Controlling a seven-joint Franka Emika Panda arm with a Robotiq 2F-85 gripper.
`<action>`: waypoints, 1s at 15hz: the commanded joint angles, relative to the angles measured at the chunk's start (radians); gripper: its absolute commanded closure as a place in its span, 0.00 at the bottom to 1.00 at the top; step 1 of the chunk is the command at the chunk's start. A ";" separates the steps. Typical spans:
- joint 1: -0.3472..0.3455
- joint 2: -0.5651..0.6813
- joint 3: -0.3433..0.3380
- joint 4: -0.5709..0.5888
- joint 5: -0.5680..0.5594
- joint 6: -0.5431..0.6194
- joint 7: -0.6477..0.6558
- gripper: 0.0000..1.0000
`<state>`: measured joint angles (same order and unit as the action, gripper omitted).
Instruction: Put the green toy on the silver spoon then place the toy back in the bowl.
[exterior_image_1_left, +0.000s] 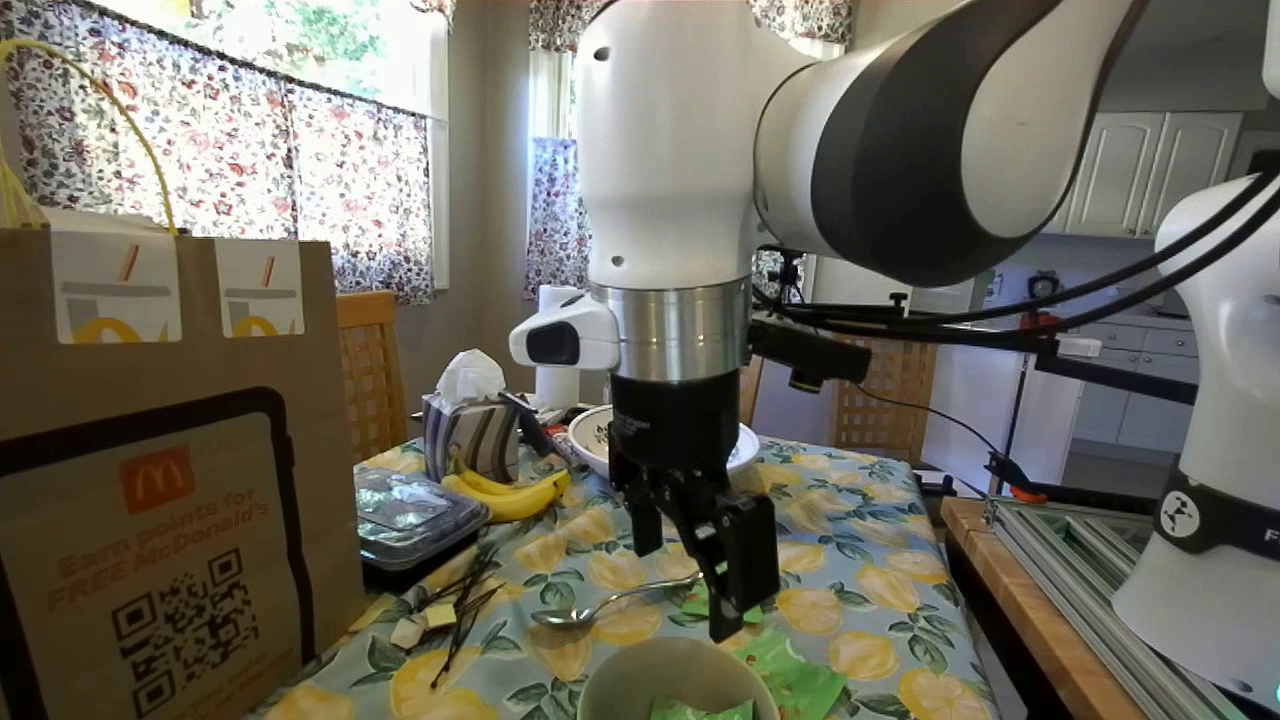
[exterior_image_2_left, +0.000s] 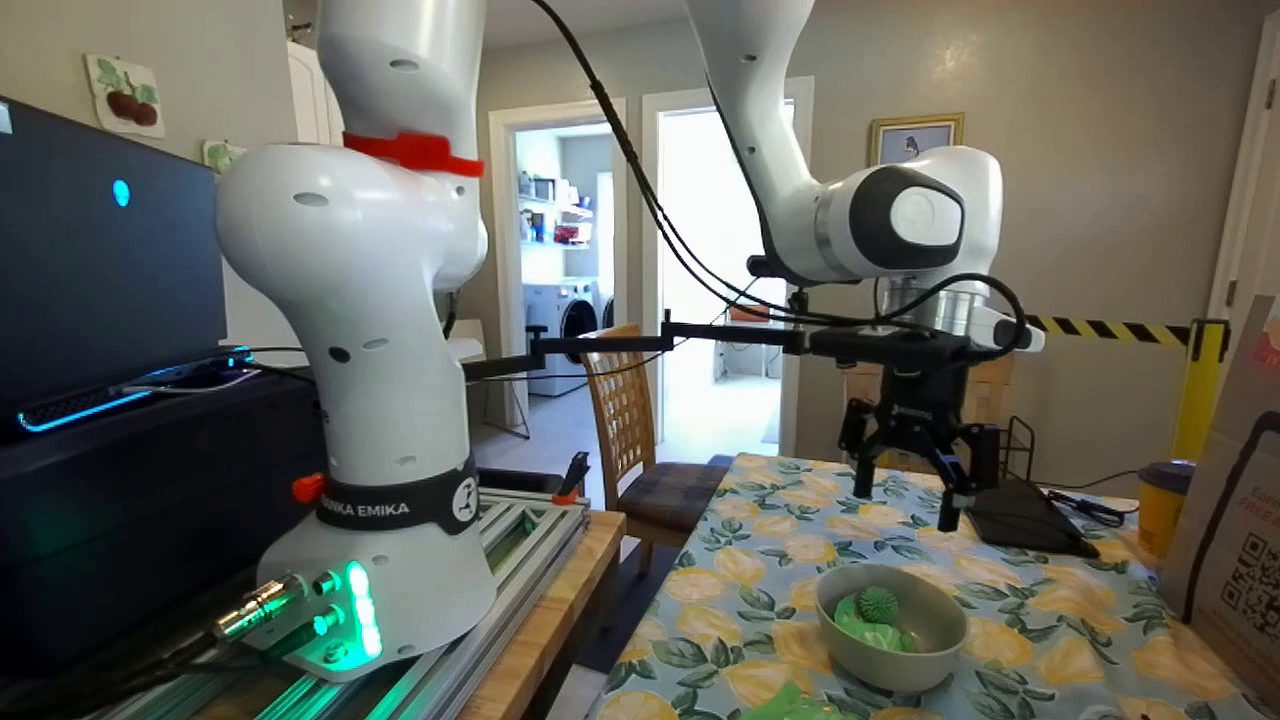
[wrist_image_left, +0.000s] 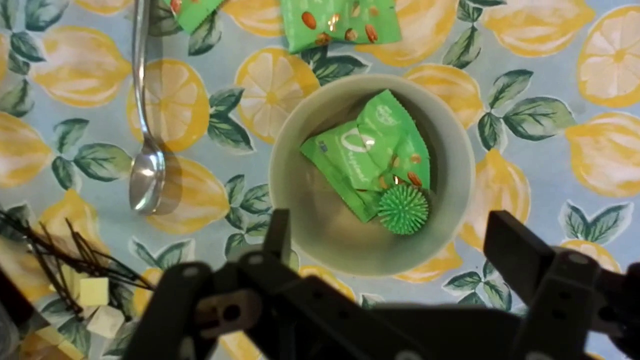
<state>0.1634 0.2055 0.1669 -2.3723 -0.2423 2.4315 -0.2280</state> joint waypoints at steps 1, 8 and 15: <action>0.000 0.009 0.000 0.007 -0.003 0.000 -0.006 0.00; -0.048 0.053 0.029 -0.074 0.007 0.365 -0.258 0.00; -0.269 0.194 0.277 -0.079 0.214 0.489 -0.585 0.00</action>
<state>0.0076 0.3341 0.3343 -2.4625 -0.1063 2.8992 -0.6732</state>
